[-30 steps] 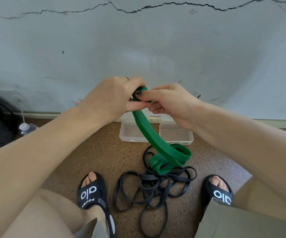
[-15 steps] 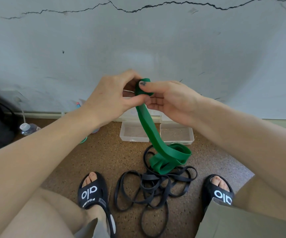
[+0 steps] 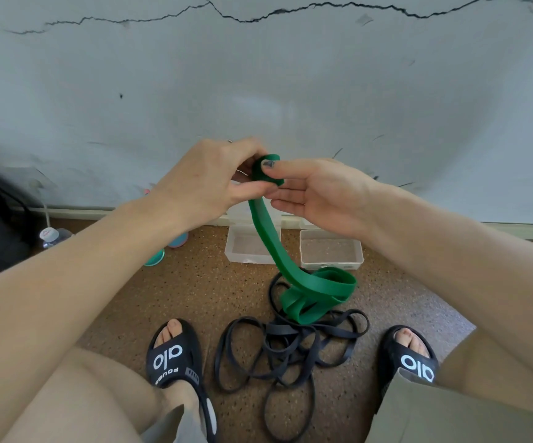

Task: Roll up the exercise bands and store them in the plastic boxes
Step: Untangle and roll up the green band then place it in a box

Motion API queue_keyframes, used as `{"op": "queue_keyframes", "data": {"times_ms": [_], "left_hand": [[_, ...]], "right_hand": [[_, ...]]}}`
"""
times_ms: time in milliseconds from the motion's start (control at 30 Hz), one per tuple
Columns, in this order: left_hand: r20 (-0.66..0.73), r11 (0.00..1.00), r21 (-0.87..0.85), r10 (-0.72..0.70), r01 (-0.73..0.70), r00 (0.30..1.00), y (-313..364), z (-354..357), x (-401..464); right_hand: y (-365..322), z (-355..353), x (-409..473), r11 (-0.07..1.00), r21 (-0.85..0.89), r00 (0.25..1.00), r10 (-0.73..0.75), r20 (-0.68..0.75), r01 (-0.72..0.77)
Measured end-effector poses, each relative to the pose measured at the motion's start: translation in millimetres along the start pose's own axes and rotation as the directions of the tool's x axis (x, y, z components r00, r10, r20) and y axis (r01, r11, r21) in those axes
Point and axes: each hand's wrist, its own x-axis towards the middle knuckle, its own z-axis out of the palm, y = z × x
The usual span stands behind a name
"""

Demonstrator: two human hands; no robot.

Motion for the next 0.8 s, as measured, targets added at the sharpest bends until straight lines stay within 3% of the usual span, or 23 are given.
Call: {"op": "queue_keyframes", "data": {"times_ms": [200,367,667,800], "left_hand": [[-0.011,0.993,-0.112,-0.035,0.033,0.999,0.4,1.0,0.6],[0.011,0.990,-0.141,-0.020,0.021,1.000,-2.3,-0.8,3.1],[-0.010,0.995,-0.100,0.015,-0.016,1.000,-4.8,-5.4,3.0],[-0.047,0.985,-0.172,-0.024,0.016,0.999,-2.3,-0.7,1.3]], "right_hand": [[0.7,0.9,1.0,0.997,0.002,0.997,-0.072,-0.027,0.072],[1.1,4.8,-2.0,0.988,0.152,1.000,0.018,-0.010,-0.017],[2.4,0.9,-1.4,0.977,0.190,0.994,0.088,0.061,-0.098],[5.3,0.9,-1.3,0.971,0.216,0.993,0.084,0.086,-0.101]]}}
